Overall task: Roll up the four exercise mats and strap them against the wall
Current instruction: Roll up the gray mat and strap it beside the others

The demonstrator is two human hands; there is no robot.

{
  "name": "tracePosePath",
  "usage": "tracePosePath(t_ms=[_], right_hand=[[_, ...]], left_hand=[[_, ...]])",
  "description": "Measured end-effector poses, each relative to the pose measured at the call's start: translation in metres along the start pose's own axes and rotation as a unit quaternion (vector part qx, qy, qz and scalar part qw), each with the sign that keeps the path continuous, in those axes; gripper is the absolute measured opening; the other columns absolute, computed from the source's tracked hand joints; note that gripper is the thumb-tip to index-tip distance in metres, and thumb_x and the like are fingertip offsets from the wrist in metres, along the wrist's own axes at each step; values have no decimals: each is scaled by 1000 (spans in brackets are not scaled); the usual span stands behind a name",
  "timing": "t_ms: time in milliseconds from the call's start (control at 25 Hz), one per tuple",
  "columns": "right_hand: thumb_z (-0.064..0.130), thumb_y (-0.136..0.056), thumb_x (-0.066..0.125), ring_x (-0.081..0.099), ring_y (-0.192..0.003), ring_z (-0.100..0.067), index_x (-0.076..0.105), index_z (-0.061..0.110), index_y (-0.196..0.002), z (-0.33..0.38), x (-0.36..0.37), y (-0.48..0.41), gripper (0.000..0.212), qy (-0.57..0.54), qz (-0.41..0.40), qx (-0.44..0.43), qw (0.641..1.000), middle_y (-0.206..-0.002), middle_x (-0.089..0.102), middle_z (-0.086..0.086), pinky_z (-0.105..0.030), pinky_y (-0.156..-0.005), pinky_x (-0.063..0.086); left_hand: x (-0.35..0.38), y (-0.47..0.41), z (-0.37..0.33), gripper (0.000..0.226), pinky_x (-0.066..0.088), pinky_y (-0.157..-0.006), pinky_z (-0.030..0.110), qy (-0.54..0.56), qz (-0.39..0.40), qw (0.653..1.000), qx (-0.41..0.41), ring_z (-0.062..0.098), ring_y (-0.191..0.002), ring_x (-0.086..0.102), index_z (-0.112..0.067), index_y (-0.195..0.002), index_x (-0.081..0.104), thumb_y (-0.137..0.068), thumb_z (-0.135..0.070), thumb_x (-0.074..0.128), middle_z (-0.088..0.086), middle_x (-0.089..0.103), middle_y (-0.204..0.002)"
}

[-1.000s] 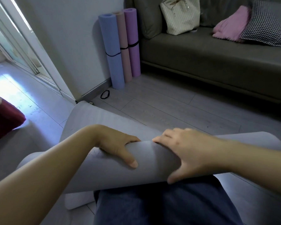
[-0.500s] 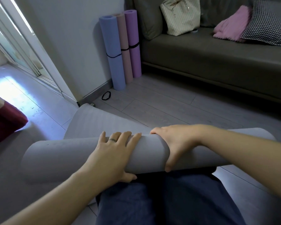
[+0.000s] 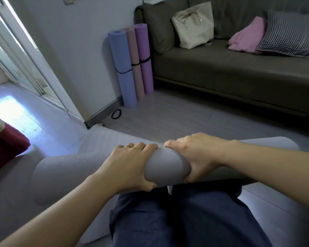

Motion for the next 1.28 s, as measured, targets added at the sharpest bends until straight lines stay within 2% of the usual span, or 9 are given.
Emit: tracePosePath(t_ms=[240, 400, 600, 720, 800, 880, 1040, 1160, 1280], right_hand=[[56, -61, 74, 59, -102, -19, 33, 36, -129, -38, -92, -2, 83, 70, -70, 15, 995, -115, 59, 6, -34, -81, 48], [57, -62, 73, 57, -104, -19, 32, 37, -132, -67, -164, 1, 83, 136, -175, 59, 973, -113, 56, 6, -34, -79, 47], [49, -64, 68, 56, -103, -22, 32, 36, -135, -90, -255, 13, 81, 224, -327, 89, 914, -115, 57, 4, -36, -84, 43], [43, -57, 72, 59, -97, -31, 41, 27, -133, -92, -308, 28, 83, 295, -421, 104, 852, -112, 60, -5, -41, -82, 45], [38, -52, 74, 60, -91, -34, 44, 23, -129, -85, -329, 42, 83, 315, -485, 95, 810, -109, 61, -9, -42, -79, 46], [36, -53, 73, 59, -91, -35, 45, 21, -128, -75, -321, 50, 82, 312, -509, 78, 799, -109, 60, -10, -43, -79, 46], [39, -55, 68, 59, -89, -32, 47, 20, -128, -55, -228, 40, 78, 266, -443, 41, 855, -105, 59, -7, -43, -75, 47], [45, -52, 65, 58, -83, -30, 42, 24, -127, -41, -126, 25, 82, 197, -323, 42, 925, -101, 58, -5, -42, -69, 47], [50, -48, 67, 58, -79, -25, 44, 26, -125, -21, -45, 29, 83, 132, -238, 42, 961, -97, 58, -1, -39, -66, 49]], left_hand=[[-71, -48, 13, 88, 42, -93, 39, -30, -103, 994, -20, 18, -114, 52, -39, -139, 24, -66, -72, 59, -9, 50, -131], [-140, -85, 20, 87, 41, -91, 39, -111, -181, 976, -42, 22, -113, 52, -34, -140, 25, -67, -66, 61, -6, 50, -129], [-222, -116, 29, 89, 34, -96, 40, -162, -290, 939, -88, 25, -117, 48, -30, -142, 23, -69, -60, 65, -2, 45, -133], [-278, -123, 29, 90, 31, -98, 43, -193, -358, 909, -94, 27, -119, 45, -29, -143, 22, -71, -58, 67, 1, 41, -136], [-302, -119, 25, 89, 29, -99, 45, -208, -388, 893, -94, 29, -118, 45, -28, -142, 23, -71, -57, 67, 4, 39, -137], [-298, -105, 21, 89, 31, -98, 47, -214, -406, 884, -90, 31, -115, 47, -26, -141, 27, -68, -55, 70, 5, 43, -135], [-211, -68, 9, 91, 43, -85, 46, -174, -377, 908, -57, 34, -97, 58, -19, -131, 49, -51, -53, 78, 10, 58, -116], [-119, -39, -3, 91, 46, -80, 44, -119, -272, 953, -51, 32, -91, 60, -20, -126, 53, -45, -56, 76, 7, 60, -109], [-46, -8, -20, 89, 49, -76, 44, -78, -174, 980, -48, 29, -87, 62, -21, -122, 56, -43, -59, 72, 5, 62, -106]])
Point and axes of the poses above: each hand's wrist, its own y-axis away from the middle knuckle, its own x-axis out of the palm, z = x × y, the point moved 6 cm from there along -y, towards the middle knuckle
